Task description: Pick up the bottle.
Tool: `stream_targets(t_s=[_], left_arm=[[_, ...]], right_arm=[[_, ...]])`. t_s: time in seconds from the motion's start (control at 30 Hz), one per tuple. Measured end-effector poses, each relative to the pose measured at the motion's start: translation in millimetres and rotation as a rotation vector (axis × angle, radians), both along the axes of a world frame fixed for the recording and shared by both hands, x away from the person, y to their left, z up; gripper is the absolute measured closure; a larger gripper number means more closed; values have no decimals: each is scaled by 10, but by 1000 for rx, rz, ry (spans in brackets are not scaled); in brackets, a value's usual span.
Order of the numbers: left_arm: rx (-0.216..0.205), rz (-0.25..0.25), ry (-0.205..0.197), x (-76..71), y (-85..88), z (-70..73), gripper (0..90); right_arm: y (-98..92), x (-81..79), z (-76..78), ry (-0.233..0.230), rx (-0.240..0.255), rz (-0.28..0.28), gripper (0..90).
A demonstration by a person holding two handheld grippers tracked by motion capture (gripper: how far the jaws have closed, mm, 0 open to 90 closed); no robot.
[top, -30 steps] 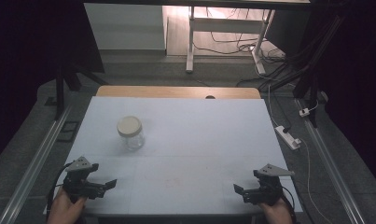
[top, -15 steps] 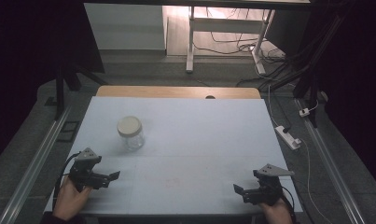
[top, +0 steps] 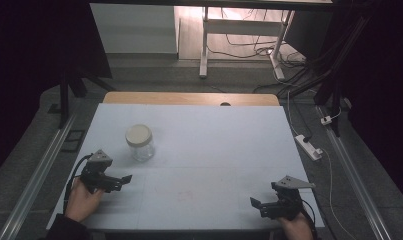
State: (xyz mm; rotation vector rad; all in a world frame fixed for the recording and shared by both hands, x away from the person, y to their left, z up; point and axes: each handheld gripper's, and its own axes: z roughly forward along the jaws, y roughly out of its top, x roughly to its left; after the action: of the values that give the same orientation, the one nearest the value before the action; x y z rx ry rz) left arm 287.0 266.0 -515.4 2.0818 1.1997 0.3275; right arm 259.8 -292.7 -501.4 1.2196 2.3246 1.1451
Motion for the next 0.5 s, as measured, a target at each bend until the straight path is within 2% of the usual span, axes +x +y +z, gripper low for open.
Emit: stream_targets(t_s=[0.1, 0.2, 0.3, 0.5], left_arm=[[-3, -4, -12, 58, -5, 4, 5], [-10, -36, -10, 134, -13, 0, 3], [-22, -60, 15, 220, -25, -6, 3], [-1, -62, -14, 331, -77, 16, 0]], right_arm=[[0, 1, -1, 1, 0, 0, 0], [1, 1, -1, 2, 0, -1, 0], [1, 1, -1, 2, 0, -2, 0], [-1, 2, -1, 0, -1, -3, 0]])
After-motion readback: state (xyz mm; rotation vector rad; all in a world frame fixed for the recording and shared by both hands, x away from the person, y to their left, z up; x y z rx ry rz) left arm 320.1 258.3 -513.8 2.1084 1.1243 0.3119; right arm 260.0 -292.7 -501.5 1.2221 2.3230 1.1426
